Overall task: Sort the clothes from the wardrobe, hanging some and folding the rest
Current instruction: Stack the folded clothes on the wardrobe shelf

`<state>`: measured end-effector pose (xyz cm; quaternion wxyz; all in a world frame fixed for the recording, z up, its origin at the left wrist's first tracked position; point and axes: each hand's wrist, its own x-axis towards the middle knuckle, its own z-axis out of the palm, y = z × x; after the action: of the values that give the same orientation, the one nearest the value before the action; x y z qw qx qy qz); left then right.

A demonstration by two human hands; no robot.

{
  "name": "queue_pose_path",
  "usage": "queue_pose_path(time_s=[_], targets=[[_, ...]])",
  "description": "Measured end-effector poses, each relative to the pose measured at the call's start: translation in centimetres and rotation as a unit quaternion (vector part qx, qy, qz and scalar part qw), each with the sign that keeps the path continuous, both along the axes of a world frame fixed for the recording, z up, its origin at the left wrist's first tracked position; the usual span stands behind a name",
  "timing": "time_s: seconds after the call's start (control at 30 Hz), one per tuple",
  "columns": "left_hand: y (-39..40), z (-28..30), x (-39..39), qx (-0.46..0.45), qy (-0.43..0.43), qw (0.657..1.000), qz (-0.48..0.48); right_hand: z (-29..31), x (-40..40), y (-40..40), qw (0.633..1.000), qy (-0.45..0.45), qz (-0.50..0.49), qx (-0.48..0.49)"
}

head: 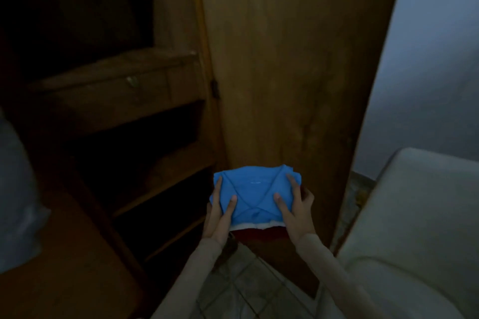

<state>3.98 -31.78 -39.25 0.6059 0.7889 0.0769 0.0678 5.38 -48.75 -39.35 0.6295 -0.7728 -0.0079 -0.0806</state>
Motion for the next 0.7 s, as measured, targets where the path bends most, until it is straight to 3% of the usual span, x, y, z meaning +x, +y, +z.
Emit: queue_pose_path(time_s=[0.33,0.7], targets=[[6.2,13.4,0.8,0.079,-0.088,0.987,0.109,12.8,4.0,7.5,0.995,-0.084,0.060,0.005],[13.7,22.9,4.3,0.132,-0.152,0.963,0.180,22.4,9.5,15.9,0.983,-0.136,0.115,0.035]])
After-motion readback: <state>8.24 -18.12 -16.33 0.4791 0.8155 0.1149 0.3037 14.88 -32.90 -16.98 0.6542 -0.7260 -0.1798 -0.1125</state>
